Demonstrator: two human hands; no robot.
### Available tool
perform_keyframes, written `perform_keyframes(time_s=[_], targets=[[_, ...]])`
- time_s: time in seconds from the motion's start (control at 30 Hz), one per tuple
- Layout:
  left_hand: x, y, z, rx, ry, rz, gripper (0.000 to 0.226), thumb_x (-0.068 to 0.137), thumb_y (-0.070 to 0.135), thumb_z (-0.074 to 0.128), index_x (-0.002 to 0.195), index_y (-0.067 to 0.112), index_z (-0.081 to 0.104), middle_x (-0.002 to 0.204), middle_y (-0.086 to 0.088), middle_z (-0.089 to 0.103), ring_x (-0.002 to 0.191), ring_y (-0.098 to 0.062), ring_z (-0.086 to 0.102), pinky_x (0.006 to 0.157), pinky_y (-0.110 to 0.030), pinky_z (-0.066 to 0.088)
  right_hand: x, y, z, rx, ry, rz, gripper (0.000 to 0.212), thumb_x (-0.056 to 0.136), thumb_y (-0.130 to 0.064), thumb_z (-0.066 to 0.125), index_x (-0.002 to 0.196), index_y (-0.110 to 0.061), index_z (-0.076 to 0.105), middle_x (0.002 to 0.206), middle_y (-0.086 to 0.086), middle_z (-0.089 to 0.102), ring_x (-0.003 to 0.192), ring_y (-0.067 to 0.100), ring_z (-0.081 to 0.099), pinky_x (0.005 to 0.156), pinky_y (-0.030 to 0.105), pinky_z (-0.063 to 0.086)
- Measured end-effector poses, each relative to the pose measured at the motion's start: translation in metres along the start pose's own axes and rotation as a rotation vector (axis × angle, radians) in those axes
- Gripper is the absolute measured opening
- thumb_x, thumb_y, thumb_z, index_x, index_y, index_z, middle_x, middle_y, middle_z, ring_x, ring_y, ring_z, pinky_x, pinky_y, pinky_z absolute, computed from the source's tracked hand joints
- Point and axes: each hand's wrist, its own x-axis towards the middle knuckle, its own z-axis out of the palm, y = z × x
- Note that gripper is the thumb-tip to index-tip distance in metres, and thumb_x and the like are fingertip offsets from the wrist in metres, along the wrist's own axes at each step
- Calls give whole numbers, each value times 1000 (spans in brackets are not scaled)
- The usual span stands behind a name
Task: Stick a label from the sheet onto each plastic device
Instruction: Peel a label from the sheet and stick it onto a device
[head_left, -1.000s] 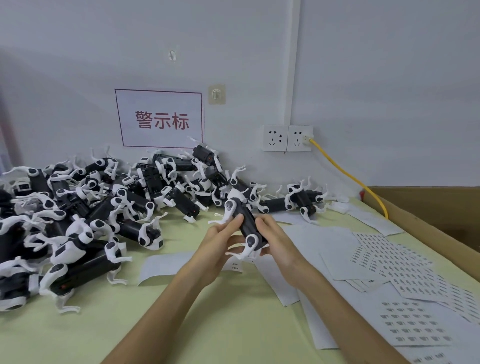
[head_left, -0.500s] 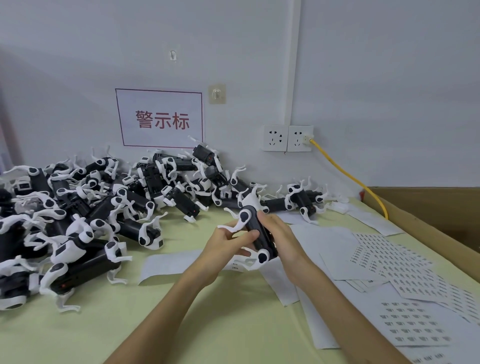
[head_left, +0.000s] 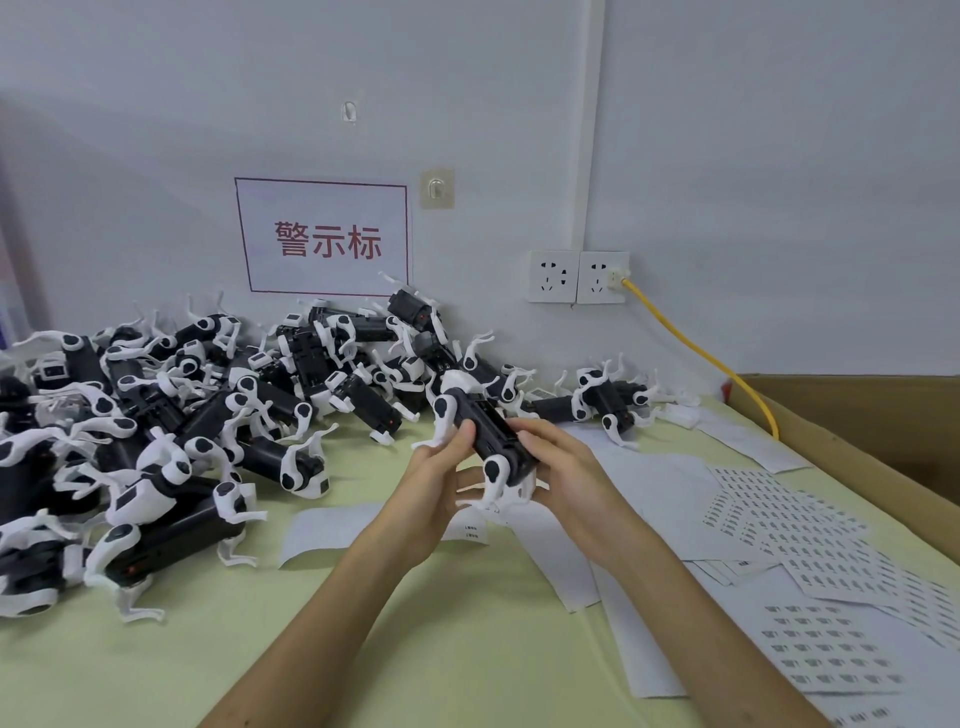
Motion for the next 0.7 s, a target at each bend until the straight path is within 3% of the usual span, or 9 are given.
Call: perform_keyframes(time_s=[0.17, 0.4, 0.5, 0.6, 0.7], targets=[[0, 0, 2, 27, 27, -7, 30, 92, 55, 57, 102, 36, 79, 97, 3, 75, 69, -10, 67, 57, -22, 51, -1, 1, 3, -11, -14, 6, 22, 100, -22, 56, 118, -22, 69, 100, 3, 72, 84, 16, 66, 73, 29, 53], [1, -3, 1, 21, 47, 9, 36, 93, 55, 55, 99, 28, 79, 93, -3, 73, 79, -17, 68, 59, -24, 53, -2, 3, 5, -82, -41, -46, 28, 93, -26, 67, 120, -19, 64, 95, 4, 67, 78, 19, 59, 76, 33, 51], [2, -2, 2, 15, 80, -7, 50, 92, 62, 52, 109, 21, 76, 99, -9, 74, 86, -25, 69, 68, -30, 56, -1, 4, 5, -113, -41, -56, 30, 92, -26, 68, 121, -20, 63, 100, 8, 64, 75, 17, 61, 78, 35, 50], [5, -1, 1, -82, 101, -55, 76, 95, 71, 39, 124, 8, 70, 116, -21, 70, 90, -36, 67, 92, -50, 49, -2, 5, 7, -173, -64, -69, 34, 91, -27, 70, 124, -24, 61, 105, 11, 62, 74, 17, 61, 80, 37, 50], [6, 1, -3, -234, 124, -71, 79, 98, 72, 27, 122, 12, 72, 127, -28, 65, 98, -38, 66, 104, -55, 43, -2, 4, 7, -222, -88, -76, 30, 95, -27, 66, 125, -30, 62, 98, 6, 64, 81, 17, 63, 79, 34, 48]])
